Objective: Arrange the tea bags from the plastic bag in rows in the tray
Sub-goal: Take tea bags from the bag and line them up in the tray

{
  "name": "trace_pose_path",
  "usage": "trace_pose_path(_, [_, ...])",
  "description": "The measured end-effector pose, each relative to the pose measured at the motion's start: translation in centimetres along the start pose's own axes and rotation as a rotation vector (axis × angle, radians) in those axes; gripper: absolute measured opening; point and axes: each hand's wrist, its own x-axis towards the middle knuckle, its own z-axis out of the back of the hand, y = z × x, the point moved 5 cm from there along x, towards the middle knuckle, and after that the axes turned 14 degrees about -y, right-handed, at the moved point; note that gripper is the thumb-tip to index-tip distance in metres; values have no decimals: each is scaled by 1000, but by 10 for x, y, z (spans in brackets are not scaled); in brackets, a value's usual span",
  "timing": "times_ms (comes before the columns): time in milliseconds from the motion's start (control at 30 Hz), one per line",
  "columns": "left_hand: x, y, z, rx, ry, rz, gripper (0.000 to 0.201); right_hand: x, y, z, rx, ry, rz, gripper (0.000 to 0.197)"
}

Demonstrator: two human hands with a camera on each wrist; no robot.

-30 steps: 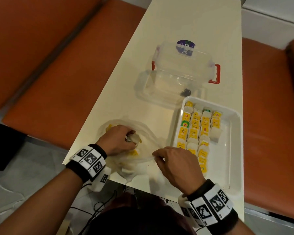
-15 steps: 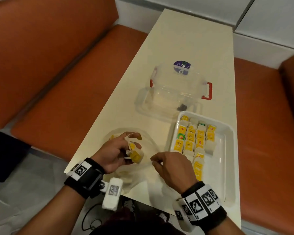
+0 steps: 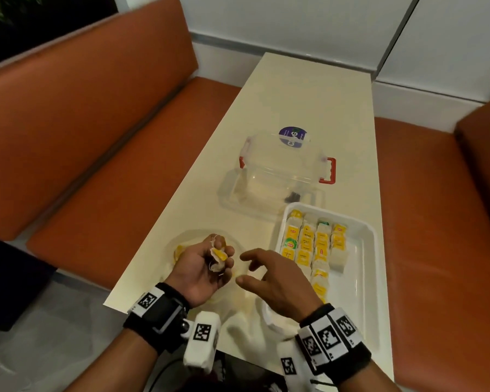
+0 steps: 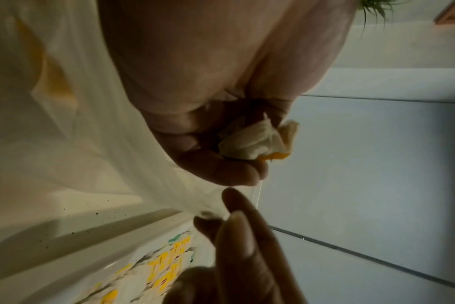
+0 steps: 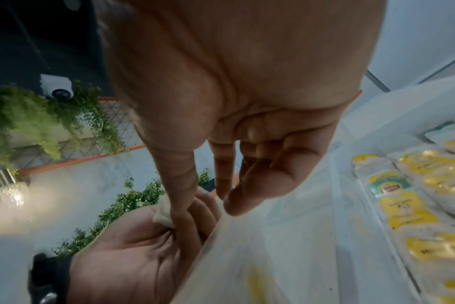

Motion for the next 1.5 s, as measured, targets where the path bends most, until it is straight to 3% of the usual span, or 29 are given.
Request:
trace_pose_path(200, [-4, -2, -10, 172, -4, -82, 24, 10, -12, -4, 52, -23, -31, 24])
trace_pose_path(367, [-9, -12, 10, 411, -53, -103, 23, 10, -20, -3, -2, 8, -7, 25])
trace_pose_path(467, [-19, -15, 8, 474, 28, -83, 20, 9, -16, -2, 12, -11, 12, 25])
trace_pose_path(633, [-35, -20, -15, 515, 238, -24, 21, 8, 1, 15, 373, -29, -13, 38])
trace_pose_path(733, [-43, -21, -33, 536, 336, 26, 19, 8, 11, 26, 441, 5, 13, 46])
trace_pose_path(833, [-44, -22, -48, 544, 402, 59, 18, 7, 13, 35, 597, 47, -55, 32])
trace_pose_path(967, [-41, -20, -65, 562, 450, 91, 16, 2, -1, 48, 757, -46, -191, 14])
trace_pose_path(1100, [-35, -11, -82, 544, 430, 120, 18, -3, -17, 62, 798, -135, -252, 7])
trace_pose_path(1300, [-28, 10, -108, 612, 292, -37, 13, -12, -38, 104, 894, -341, -262, 7])
trace_pose_path(1500, [-23, 32, -132, 630, 276, -89, 21, -22, -55, 141, 942, -443, -255, 9])
